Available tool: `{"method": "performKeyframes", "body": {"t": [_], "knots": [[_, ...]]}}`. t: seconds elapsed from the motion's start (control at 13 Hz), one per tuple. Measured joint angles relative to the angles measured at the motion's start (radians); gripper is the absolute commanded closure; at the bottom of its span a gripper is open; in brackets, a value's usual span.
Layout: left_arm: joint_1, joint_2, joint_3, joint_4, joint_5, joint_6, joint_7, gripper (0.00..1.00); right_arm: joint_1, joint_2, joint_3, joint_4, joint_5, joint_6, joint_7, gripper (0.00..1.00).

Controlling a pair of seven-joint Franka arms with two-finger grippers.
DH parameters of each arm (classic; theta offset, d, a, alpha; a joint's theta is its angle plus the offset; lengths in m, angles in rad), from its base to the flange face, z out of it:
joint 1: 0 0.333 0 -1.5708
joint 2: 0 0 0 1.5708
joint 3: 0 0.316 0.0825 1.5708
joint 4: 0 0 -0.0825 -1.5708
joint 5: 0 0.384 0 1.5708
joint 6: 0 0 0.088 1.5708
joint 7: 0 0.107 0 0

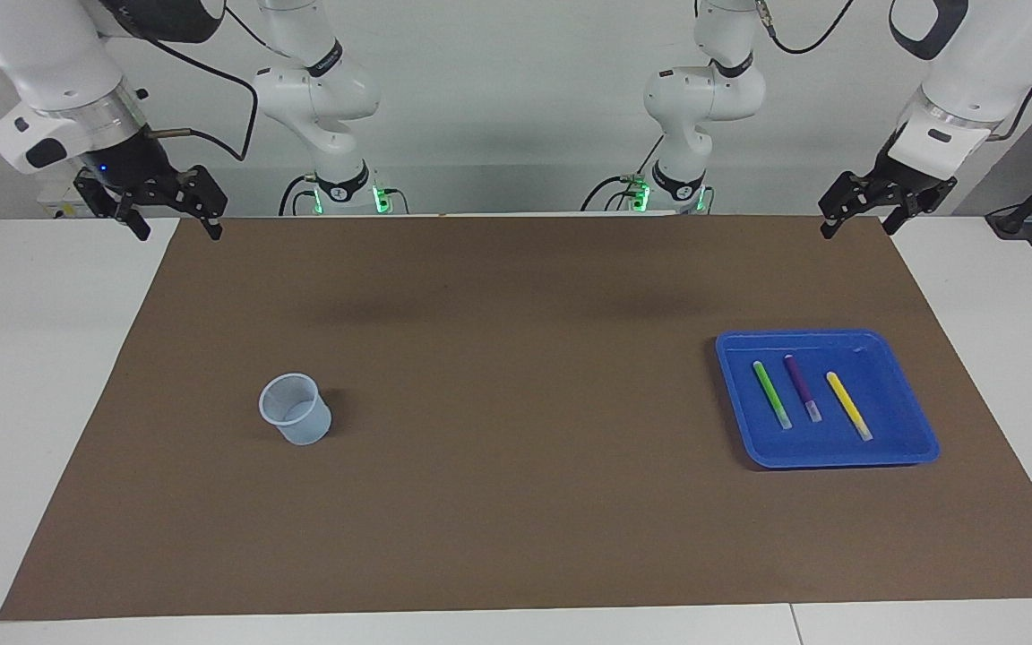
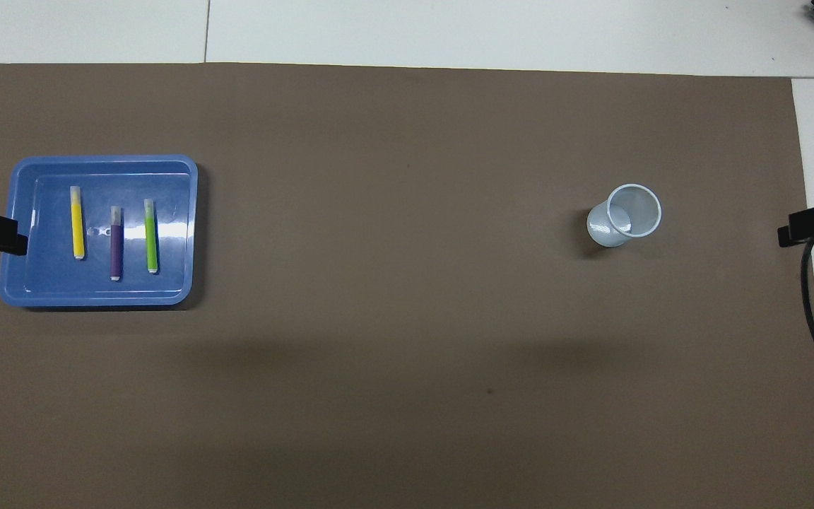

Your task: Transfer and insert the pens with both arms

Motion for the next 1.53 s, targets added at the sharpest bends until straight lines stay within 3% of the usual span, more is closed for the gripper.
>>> {"method": "performKeyframes", "body": {"t": [1.53], "knots": [[-0.001,-0.012,0.002,-0.022,0.000,0.002,0.000,0.00,0.002,0.000,0.003,0.002,0.005,0.005,0.000,0.00]]}}
